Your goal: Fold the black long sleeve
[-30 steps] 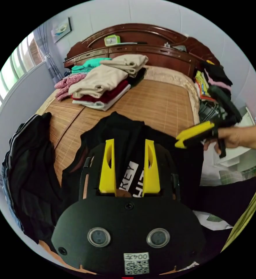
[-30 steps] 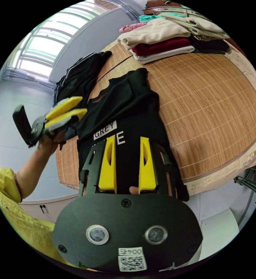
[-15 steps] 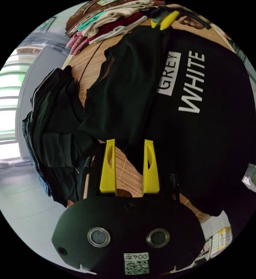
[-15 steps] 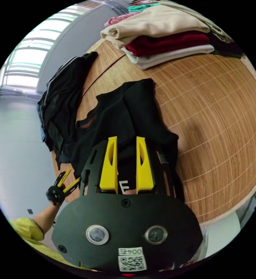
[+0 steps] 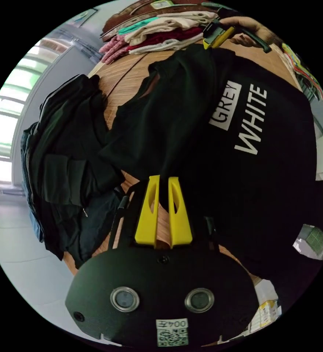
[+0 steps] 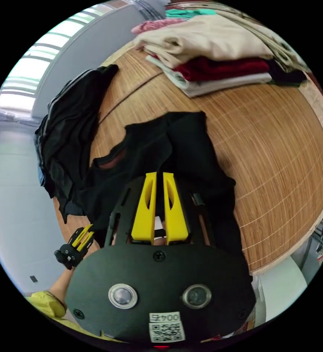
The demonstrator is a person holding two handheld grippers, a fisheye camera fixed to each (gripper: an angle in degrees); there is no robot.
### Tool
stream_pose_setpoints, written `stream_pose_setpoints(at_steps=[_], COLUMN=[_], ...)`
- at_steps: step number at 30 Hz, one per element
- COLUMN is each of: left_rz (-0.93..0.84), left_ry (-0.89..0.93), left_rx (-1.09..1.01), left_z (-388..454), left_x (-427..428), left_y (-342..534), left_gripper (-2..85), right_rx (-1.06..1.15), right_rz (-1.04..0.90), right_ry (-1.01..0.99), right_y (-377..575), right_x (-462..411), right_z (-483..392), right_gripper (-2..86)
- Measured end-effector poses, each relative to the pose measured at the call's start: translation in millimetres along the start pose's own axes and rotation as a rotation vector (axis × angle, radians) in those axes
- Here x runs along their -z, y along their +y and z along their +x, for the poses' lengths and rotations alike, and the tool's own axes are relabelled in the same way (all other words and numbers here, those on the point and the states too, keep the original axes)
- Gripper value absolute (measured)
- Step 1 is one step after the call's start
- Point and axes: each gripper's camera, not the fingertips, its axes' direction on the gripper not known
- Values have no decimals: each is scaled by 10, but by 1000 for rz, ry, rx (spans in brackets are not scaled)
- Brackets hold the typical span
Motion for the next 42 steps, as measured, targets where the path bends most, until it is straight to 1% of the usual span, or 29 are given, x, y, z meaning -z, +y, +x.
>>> stream_pose_setpoints(at_steps=[3,5,8,9,12,14,15,18,19,20,23,25,26,28,32,36,39,40,41,42], left_rz=[31,38,38,43,53,35,29,-16,-22,-29,-36,-53,-62,-53,53,45,-29,-56,-46,-44], left_ry=[5,14,11,5,-70,-115,-127,-152,-169,-176,-129,-85,-50,-6,78,64,76,94,105,105], left_rx=[80,175,286,289,194,72,43,-58,-74,-90,-110,-114,-109,-76,122,151,138,145,158,166], left_z=[-149,-272,-385,-384,-238,-55,-10,144,168,166,37,-98,-209,-407,-888,-1009,-1030,-1048,-1080,-1095], left_x=[136,194,217,226,259,228,217,156,156,161,215,261,304,414,641,388,6,-113,-140,-141], left_y=[113,204,320,336,328,292,284,225,208,199,213,249,283,339,261,-91,-349,-403,-425,-434], left_gripper=[20,18,18,18,21,26,28,43,53,61,87,117,140,156,141,136,142,142,141,140], right_rx=[126,218,284,293,265,190,175,101,43,-3,-61,-46,-21,26,71,99,134,156,168,190], right_rz=[69,118,191,195,165,100,81,-61,-117,-123,-90,-77,-66,-33,28,24,-33,-54,-67,-65], right_ry=[-32,-65,-76,-78,-52,9,21,90,75,42,-36,-19,3,10,34,19,-16,41,165,217], right_y=[-85,-139,-104,-89,10,93,113,216,257,310,398,408,393,342,24,-328,-507,-526,-522,-511], right_x=[350,647,961,995,914,596,493,-84,-271,-372,-376,-280,-192,-46,72,-94,-340,-435,-522,-549], right_z=[-584,-1001,-1228,-1223,-960,-546,-438,73,269,418,566,550,534,535,634,601,439,345,261,220], right_gripper=[37,37,36,36,36,37,38,39,40,43,59,64,86,108,124,124,122,104,73,64])
